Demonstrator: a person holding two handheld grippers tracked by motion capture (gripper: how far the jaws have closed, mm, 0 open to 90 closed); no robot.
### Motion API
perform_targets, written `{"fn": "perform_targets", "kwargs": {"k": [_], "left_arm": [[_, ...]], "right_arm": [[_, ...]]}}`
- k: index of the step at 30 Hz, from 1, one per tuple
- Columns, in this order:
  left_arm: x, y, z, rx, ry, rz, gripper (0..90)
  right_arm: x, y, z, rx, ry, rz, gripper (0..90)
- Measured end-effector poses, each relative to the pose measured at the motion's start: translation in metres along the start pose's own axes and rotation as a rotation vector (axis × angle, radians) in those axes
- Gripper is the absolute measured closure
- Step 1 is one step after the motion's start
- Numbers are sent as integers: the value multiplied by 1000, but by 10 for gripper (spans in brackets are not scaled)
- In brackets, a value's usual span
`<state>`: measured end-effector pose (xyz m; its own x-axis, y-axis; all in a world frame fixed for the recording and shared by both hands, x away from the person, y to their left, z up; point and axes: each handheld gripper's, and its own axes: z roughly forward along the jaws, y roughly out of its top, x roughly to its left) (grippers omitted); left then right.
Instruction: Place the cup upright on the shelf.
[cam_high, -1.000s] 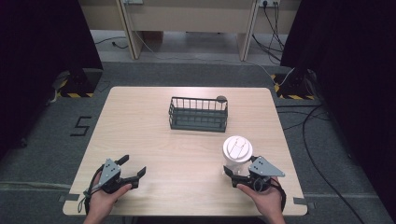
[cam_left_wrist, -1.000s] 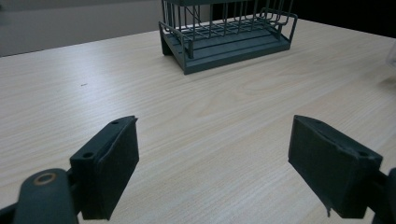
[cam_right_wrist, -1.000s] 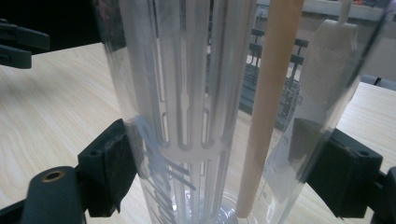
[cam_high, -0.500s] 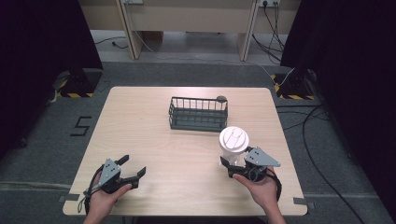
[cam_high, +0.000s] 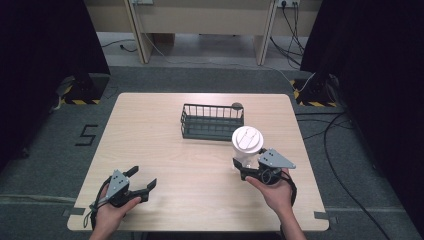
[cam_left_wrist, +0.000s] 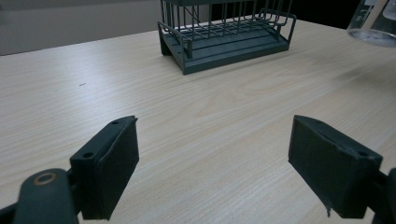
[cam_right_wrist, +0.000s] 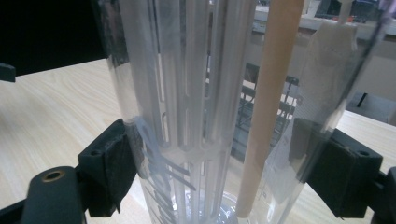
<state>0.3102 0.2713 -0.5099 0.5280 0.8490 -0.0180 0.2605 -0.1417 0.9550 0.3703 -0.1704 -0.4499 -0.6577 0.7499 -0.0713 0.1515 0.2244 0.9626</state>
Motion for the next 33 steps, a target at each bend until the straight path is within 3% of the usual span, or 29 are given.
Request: {"fn": "perform_targets", "kwargs": {"k": [33], "left_arm": [[0,0,0,-3,-2,-1,157]], "right_arm": [[-11,39,49,-37,-41,-1,186]]}}
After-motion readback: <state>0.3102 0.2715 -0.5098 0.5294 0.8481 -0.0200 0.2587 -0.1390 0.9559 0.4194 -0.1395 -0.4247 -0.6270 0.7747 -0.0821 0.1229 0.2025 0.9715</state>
